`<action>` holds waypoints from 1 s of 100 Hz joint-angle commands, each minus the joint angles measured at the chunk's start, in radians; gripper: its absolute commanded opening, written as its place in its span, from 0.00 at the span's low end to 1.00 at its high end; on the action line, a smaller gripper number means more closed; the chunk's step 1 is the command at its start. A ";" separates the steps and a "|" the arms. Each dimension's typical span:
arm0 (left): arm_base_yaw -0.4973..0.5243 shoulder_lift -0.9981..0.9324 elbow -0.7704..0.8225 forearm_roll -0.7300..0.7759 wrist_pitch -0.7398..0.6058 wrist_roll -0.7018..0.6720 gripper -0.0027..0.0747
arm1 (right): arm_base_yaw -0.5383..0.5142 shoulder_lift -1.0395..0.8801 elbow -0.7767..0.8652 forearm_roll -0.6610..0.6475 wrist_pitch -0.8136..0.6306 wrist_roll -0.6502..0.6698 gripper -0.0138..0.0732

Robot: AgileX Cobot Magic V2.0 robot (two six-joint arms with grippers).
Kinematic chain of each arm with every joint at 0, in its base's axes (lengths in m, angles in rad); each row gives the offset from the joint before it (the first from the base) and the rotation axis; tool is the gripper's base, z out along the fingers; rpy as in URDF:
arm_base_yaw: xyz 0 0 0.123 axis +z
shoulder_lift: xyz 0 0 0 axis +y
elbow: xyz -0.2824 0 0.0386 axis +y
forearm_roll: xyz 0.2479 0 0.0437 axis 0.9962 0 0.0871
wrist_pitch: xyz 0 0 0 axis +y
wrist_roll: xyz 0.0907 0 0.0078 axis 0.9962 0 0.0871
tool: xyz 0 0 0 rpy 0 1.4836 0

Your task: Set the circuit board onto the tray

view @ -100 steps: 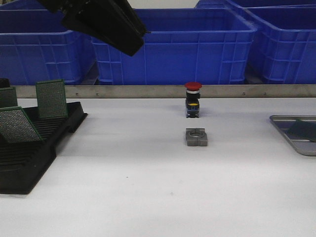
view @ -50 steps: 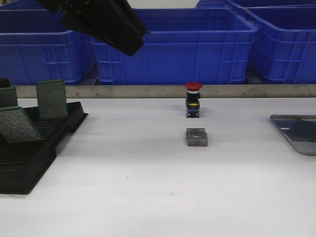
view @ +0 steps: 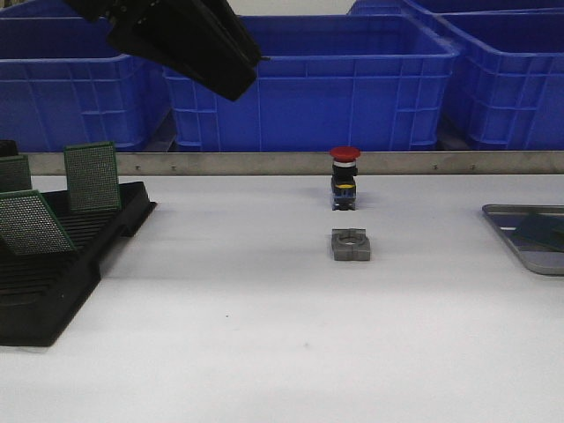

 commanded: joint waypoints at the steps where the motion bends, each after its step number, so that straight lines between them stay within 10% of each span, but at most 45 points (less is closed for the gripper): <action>1: 0.004 -0.038 -0.032 -0.054 0.002 -0.013 0.58 | -0.006 -0.066 -0.021 0.025 0.005 -0.004 0.73; 25: 0.004 -0.038 -0.032 -0.049 -0.029 -0.042 0.53 | -0.006 -0.173 -0.020 -0.003 0.036 -0.006 0.72; 49: 0.004 -0.038 -0.032 0.189 -0.166 -0.342 0.01 | -0.006 -0.320 -0.017 -0.048 0.130 -0.006 0.27; 57: 0.011 -0.038 -0.032 0.295 -0.177 -0.476 0.01 | -0.006 -0.365 -0.017 -0.051 0.175 -0.006 0.08; 100: 0.190 -0.115 0.001 0.333 -0.371 -0.907 0.01 | 0.132 -0.564 0.049 -0.052 -0.001 -0.020 0.09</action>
